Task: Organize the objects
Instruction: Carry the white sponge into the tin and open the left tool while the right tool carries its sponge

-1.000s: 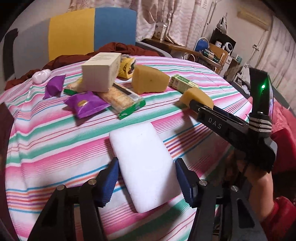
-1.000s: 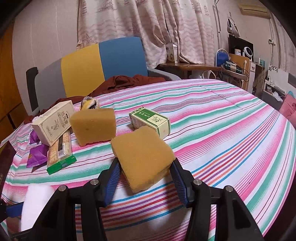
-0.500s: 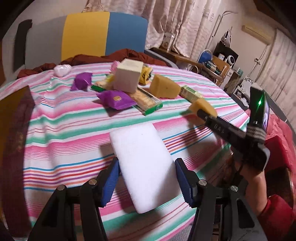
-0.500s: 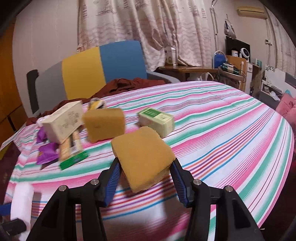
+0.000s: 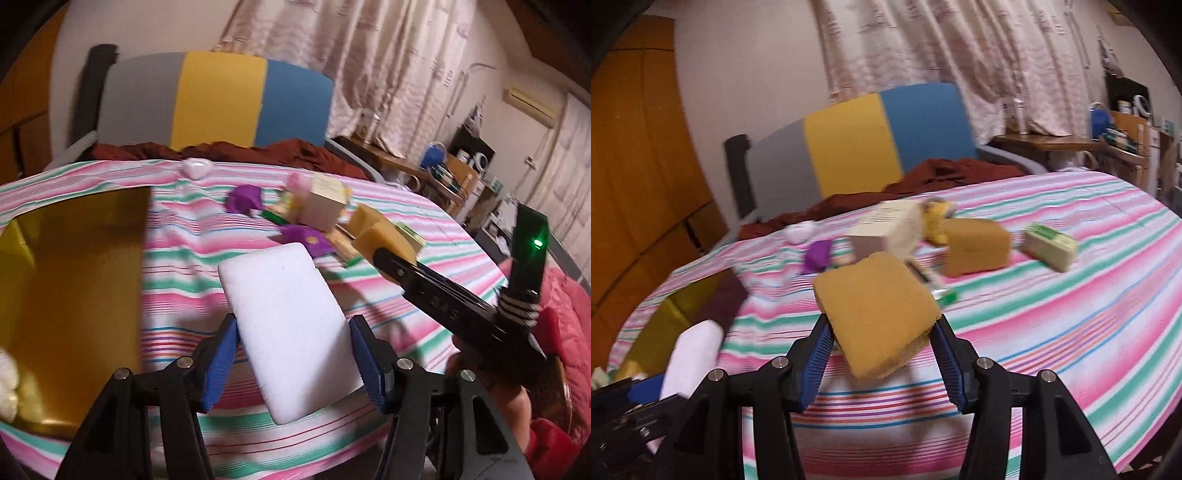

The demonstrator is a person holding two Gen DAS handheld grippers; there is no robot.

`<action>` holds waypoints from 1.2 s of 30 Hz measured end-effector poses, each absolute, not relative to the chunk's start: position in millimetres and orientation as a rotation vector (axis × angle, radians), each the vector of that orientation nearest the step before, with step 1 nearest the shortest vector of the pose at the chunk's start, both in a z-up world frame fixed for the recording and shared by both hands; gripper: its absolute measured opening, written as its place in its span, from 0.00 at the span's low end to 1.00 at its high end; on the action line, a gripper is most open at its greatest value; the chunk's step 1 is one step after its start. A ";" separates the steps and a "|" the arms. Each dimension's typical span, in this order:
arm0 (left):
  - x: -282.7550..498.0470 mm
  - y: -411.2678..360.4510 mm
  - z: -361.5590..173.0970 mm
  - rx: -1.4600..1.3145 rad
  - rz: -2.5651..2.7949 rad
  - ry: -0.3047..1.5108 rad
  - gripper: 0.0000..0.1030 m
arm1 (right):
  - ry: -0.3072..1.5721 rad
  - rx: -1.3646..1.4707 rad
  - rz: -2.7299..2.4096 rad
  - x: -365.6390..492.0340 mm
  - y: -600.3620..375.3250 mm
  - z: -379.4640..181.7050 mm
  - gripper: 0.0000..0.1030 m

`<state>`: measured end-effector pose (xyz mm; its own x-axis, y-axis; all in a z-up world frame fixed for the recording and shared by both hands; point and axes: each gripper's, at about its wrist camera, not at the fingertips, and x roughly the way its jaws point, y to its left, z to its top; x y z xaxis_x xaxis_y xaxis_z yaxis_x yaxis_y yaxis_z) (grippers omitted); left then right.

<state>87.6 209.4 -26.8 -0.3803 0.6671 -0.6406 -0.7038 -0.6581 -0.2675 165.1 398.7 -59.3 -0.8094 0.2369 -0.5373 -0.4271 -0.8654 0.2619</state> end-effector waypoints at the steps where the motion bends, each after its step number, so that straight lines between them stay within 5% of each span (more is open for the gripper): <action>1: 83.8 202.2 -26.2 -0.944 2.104 0.048 0.59 | 0.535 -0.720 2.657 162.3 390.4 -56.7 0.52; 18: 9.9 93.7 -38.9 -1.090 2.351 -0.052 0.60 | 0.466 -0.791 2.954 124.2 288.5 -19.4 0.53; 36: -65.0 26.7 -53.4 -1.274 2.479 -0.222 0.62 | 0.255 -1.159 3.108 69.3 187.6 -41.5 0.53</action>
